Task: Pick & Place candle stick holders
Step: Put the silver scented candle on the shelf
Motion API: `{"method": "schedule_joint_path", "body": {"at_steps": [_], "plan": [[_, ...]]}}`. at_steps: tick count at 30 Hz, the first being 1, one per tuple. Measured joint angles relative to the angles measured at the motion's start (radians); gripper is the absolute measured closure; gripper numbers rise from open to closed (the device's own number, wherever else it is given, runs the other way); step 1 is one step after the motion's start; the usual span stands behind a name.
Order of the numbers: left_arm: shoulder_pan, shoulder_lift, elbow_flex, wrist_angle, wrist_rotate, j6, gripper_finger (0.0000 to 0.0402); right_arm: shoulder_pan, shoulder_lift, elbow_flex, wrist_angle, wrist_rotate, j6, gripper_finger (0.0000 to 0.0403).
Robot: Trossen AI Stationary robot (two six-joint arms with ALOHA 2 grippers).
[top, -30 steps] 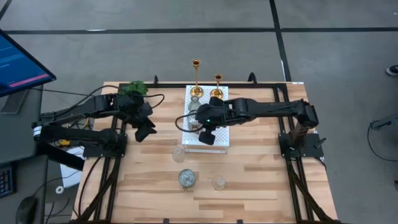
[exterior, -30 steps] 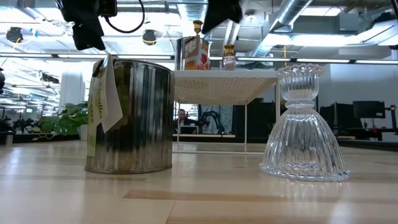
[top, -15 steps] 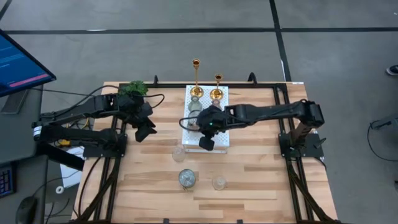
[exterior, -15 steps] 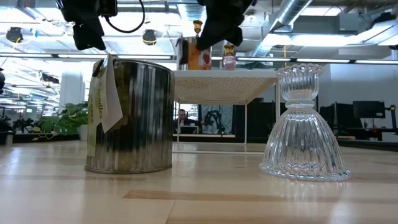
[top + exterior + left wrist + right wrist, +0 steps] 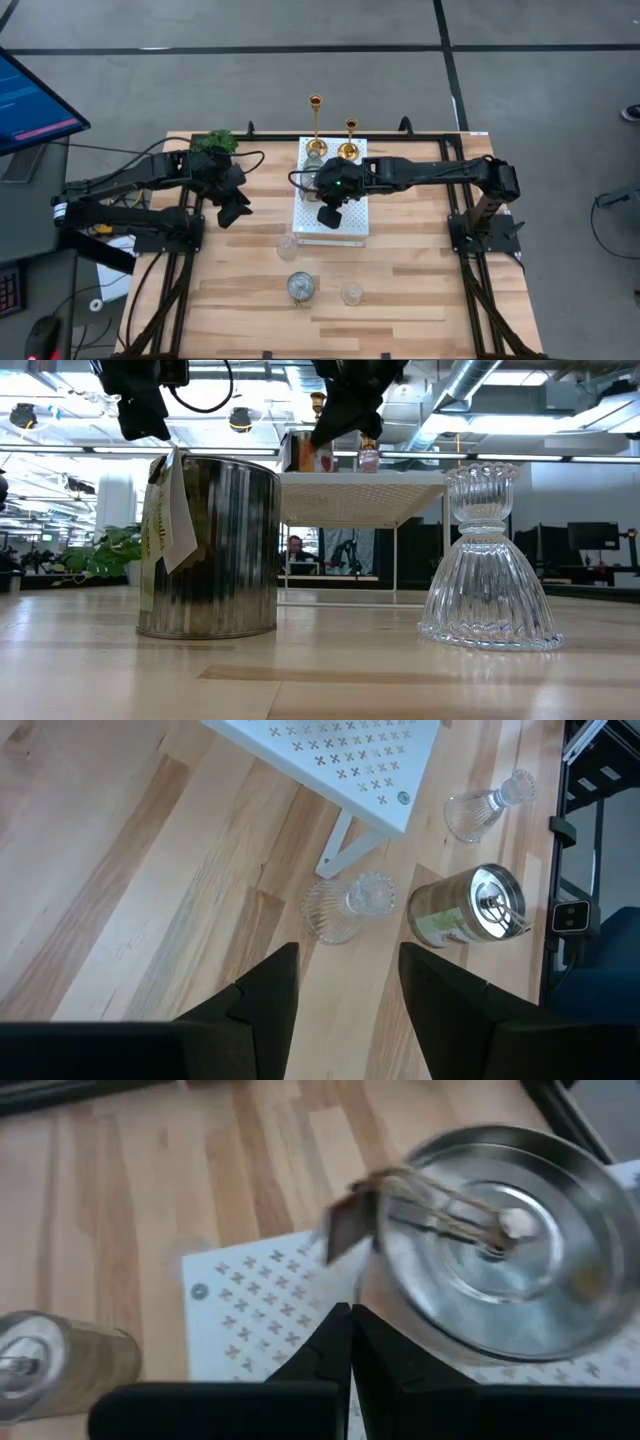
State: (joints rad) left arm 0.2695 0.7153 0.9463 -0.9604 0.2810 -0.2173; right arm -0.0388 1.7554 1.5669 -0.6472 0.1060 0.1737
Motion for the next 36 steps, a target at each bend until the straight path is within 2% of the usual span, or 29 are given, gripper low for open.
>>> {"method": "schedule_joint_path", "body": {"at_steps": [7,12,16,20,25,28,31,33,36], "plan": [[0.000,0.000,0.000,0.001,0.000,0.000,0.0229,0.007,-0.014,-0.001,-0.040,-0.039,0.010,0.0403],[0.000,0.000,0.000,0.001,0.000,0.000,0.0229,0.035,-0.113,0.000,-0.140,-0.059,0.083,0.0403],[0.000,0.000,0.000,0.002,0.002,-0.001,0.0229,0.076,-0.187,0.001,-0.333,-0.087,0.205,0.0403],[0.000,0.000,0.000,-0.001,0.021,-0.004,0.0229,0.169,-0.206,0.001,-0.563,-0.082,0.307,0.0403],[-0.002,0.000,0.000,-0.036,0.126,-0.029,0.0229,0.290,-0.204,0.000,-0.737,-0.019,0.431,0.0403],[-0.010,0.000,0.000,-0.080,0.217,-0.132,0.0229,0.331,-0.209,0.000,-0.786,0.002,0.513,0.0402],[-0.053,0.000,0.000,-0.085,0.245,-0.298,0.0229,0.357,-0.226,0.000,-0.820,0.033,0.556,0.0385],[-0.110,0.010,0.000,-0.083,0.217,-0.416,0.0229,0.373,-0.240,-0.001,-0.834,0.078,0.558,0.0364],[-0.232,0.036,0.000,-0.045,0.088,-0.628,0.0229,0.394,-0.274,-0.001,-0.853,0.168,0.561,0.0327]]}}
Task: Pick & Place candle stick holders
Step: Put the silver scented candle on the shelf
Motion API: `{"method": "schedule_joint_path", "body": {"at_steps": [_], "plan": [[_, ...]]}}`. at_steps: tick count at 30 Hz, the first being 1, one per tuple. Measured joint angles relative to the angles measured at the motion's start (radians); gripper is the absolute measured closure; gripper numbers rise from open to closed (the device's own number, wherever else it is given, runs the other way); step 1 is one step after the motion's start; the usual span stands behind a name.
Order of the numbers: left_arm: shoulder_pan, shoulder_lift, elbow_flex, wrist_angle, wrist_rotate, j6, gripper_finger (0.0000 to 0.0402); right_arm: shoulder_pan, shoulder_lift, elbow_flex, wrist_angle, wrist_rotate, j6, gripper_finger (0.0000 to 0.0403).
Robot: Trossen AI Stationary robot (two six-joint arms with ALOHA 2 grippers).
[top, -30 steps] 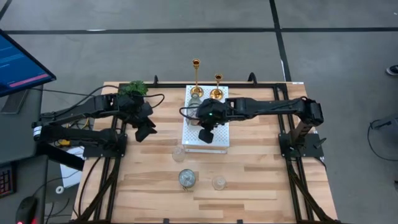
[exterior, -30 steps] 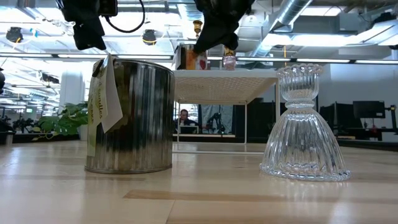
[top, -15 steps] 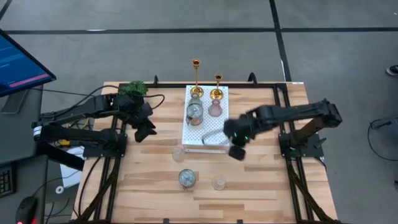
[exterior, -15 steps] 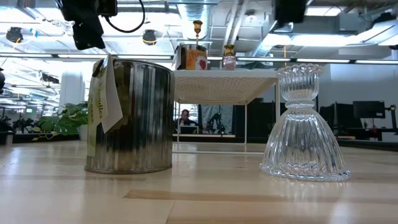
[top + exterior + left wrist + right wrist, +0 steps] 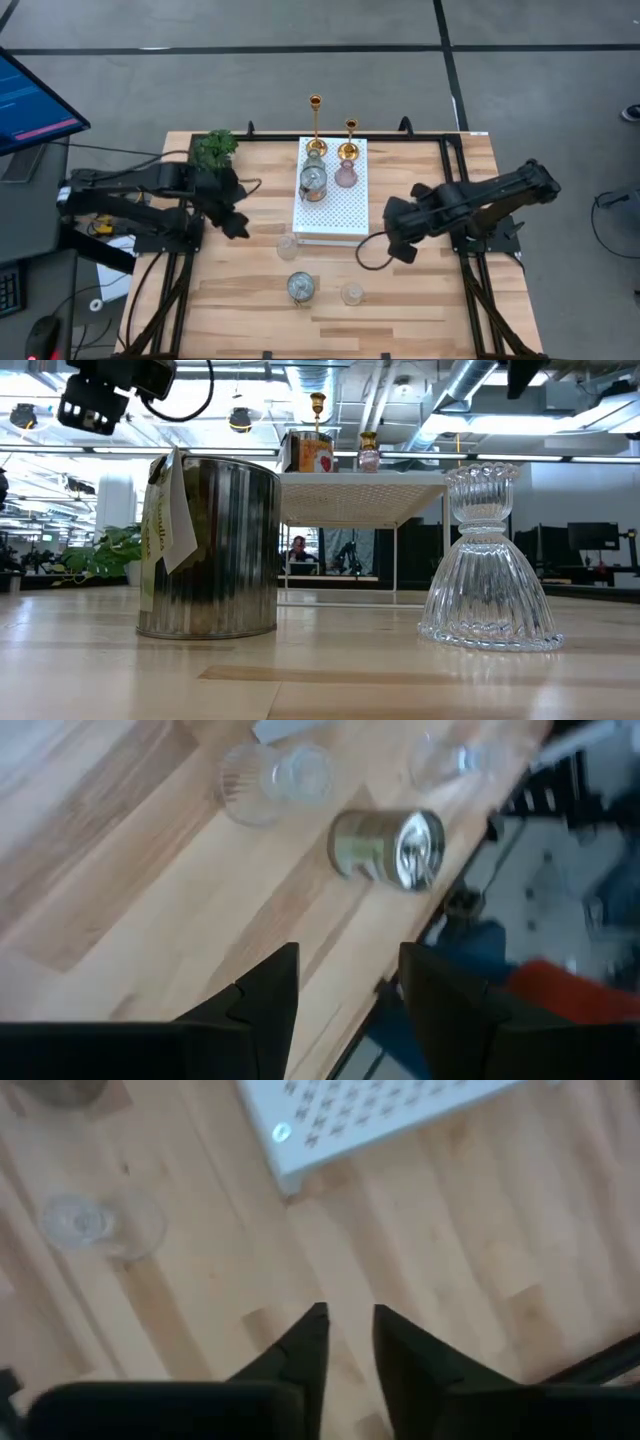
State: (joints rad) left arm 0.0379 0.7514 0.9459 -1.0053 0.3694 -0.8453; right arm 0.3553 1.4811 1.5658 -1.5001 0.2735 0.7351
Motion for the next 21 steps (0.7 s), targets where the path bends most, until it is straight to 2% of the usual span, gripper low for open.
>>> {"method": "schedule_joint_path", "body": {"at_steps": [6,12,15,21], "plan": [[-0.318,0.143,0.000,0.193,-0.283,-0.369,0.0241,0.065,-0.102,0.000,-0.045,0.130,0.057,0.0268],[-0.545,0.360,0.000,0.314,-0.413,-0.621,0.0268,0.128,-0.199,0.000,-0.071,0.177,0.115,0.0244],[-0.602,0.438,0.000,0.398,-0.515,-0.681,0.0275,0.157,-0.226,0.000,-0.071,0.191,0.115,0.0242],[-0.603,0.527,0.001,0.471,-0.642,-0.748,0.0276,0.207,-0.251,0.000,-0.071,0.252,0.106,0.0249]]}}
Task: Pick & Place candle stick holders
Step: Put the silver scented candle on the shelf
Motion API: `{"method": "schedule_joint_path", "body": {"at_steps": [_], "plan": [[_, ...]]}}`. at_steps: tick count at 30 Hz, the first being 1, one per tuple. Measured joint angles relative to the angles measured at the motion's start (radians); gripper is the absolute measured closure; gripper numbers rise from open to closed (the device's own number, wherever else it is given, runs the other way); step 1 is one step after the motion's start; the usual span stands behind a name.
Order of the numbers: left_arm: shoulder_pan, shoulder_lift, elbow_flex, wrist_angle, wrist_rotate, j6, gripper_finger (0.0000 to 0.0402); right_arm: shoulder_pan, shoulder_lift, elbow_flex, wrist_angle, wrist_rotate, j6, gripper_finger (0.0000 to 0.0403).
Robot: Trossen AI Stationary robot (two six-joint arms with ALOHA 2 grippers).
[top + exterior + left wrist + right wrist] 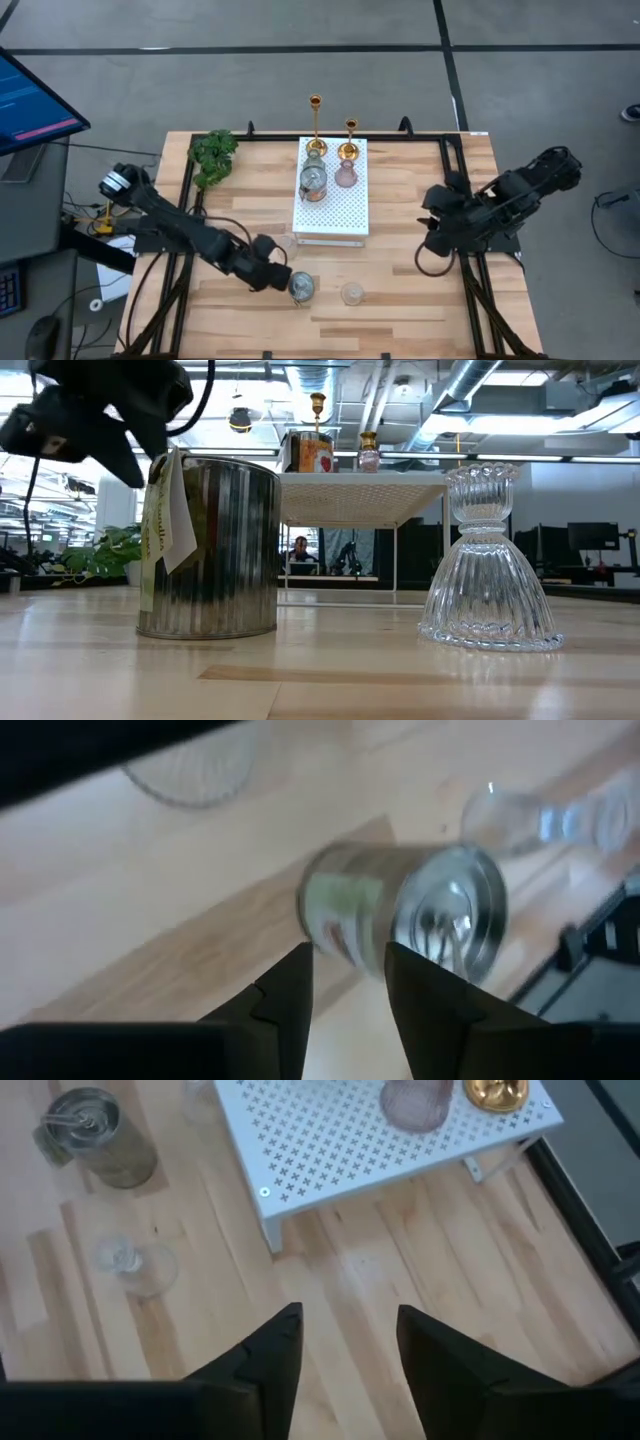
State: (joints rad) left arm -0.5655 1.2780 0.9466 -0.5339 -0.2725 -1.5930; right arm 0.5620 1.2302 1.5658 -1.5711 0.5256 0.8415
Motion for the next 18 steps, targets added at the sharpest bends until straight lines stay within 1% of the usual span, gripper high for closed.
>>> {"method": "schedule_joint_path", "body": {"at_steps": [5,9,11,14,18], "plan": [[0.000,0.008,0.000,0.011,-0.105,-0.057,0.0276,0.033,-0.002,0.000,0.000,0.000,-0.002,0.0261],[0.003,0.034,0.000,0.058,-0.082,-0.066,0.0277,0.063,0.001,0.000,0.000,0.000,-0.002,0.0270],[0.004,0.063,0.000,0.079,-0.047,-0.066,0.0279,0.076,0.001,0.000,0.000,0.002,0.009,0.0273],[0.004,0.089,0.002,0.109,-0.038,-0.066,0.0281,0.095,0.001,0.000,0.001,0.027,0.028,0.0275],[0.011,0.097,-0.001,0.096,-0.042,-0.065,0.0282,0.111,0.000,0.000,0.000,0.048,0.040,0.0274]]}}
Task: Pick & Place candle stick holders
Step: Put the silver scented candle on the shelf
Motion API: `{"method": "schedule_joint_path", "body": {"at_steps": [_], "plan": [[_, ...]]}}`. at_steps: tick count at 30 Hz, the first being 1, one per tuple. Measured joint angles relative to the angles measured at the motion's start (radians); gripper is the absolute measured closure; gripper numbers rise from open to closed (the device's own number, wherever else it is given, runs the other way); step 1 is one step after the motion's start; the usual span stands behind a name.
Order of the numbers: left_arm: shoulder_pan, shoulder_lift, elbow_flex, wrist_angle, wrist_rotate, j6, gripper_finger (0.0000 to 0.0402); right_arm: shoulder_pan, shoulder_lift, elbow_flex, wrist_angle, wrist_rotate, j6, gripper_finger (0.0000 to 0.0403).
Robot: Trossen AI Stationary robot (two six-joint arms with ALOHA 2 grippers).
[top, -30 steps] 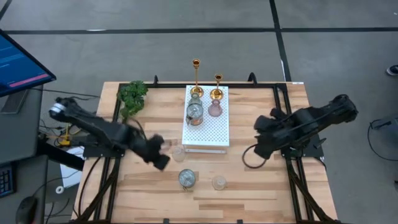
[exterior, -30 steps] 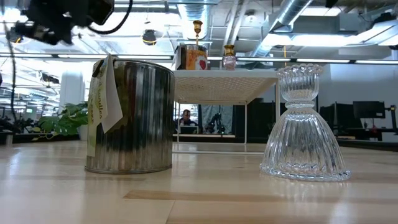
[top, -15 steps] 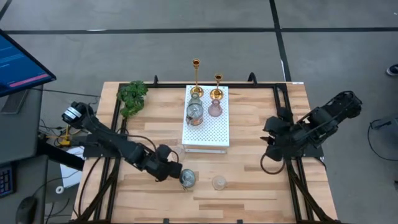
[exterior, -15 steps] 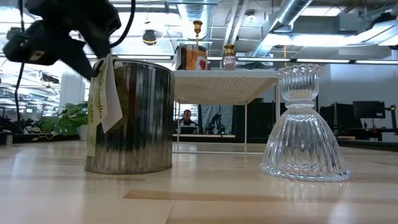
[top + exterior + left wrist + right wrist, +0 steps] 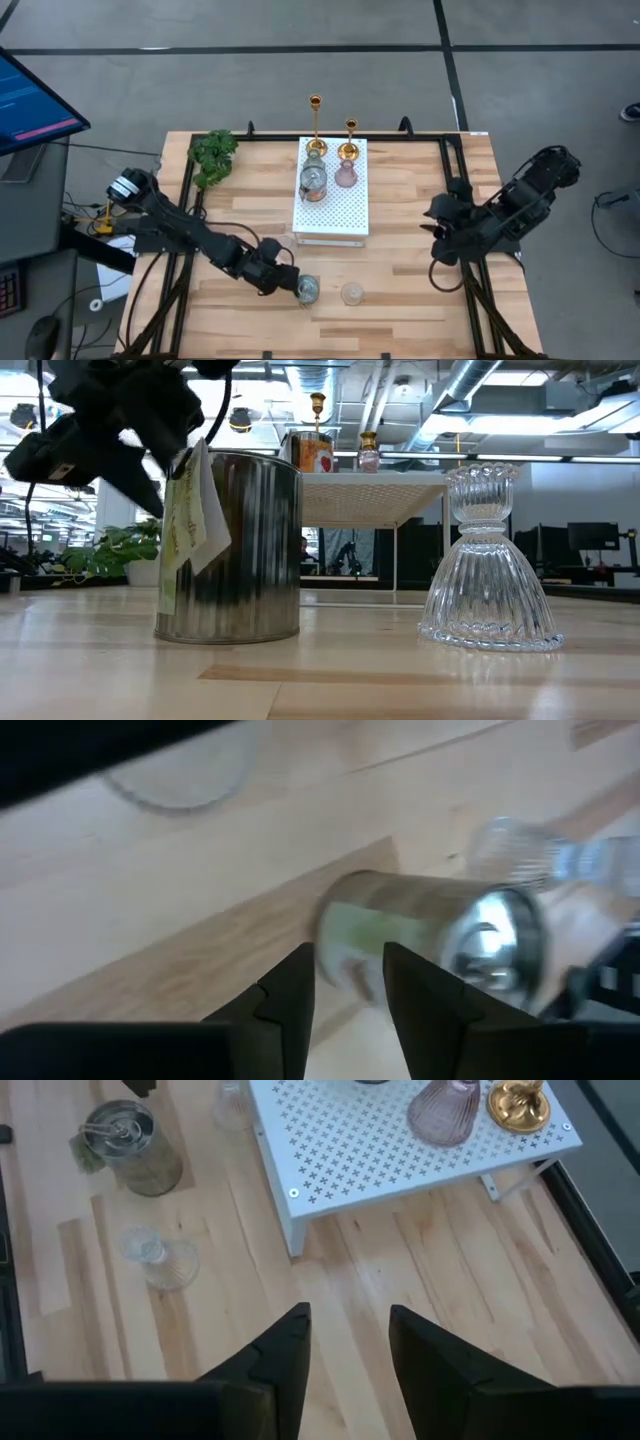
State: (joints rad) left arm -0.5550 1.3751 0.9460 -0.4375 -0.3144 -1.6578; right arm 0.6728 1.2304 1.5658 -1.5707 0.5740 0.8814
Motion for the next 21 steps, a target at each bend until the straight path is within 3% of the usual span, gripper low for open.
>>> {"method": "schedule_joint_path", "body": {"at_steps": [9,17,21], "plan": [[0.003,-0.159,0.036,0.017,-0.041,0.009,0.0283,0.001,0.000,0.000,0.000,0.003,-0.012,0.0275],[0.044,-0.083,0.205,-0.007,0.133,0.053,0.0296,0.001,0.000,0.000,0.000,0.003,-0.010,0.0274],[0.056,-0.053,0.298,-0.220,0.136,0.060,0.0305,0.001,0.000,0.000,0.000,0.003,-0.026,0.0274]]}}
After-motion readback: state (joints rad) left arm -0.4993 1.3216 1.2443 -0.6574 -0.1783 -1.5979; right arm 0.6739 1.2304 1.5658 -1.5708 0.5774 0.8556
